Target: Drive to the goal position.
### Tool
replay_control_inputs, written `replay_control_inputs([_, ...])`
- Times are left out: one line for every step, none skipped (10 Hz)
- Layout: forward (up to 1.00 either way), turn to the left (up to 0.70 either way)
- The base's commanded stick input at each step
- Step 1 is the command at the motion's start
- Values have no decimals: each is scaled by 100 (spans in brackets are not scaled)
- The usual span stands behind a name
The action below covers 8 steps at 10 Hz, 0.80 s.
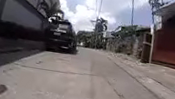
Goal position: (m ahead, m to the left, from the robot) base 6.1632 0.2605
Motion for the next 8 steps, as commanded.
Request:
replay_control_inputs([100, -3])
replay_control_inputs([100, -2])
replay_control_inputs([100, -1])
replay_control_inputs([100, 0])
replay_control_inputs([100, 0])
replay_control_inputs([100, 0])
replay_control_inputs([100, 0])
replay_control_inputs([100, 0])
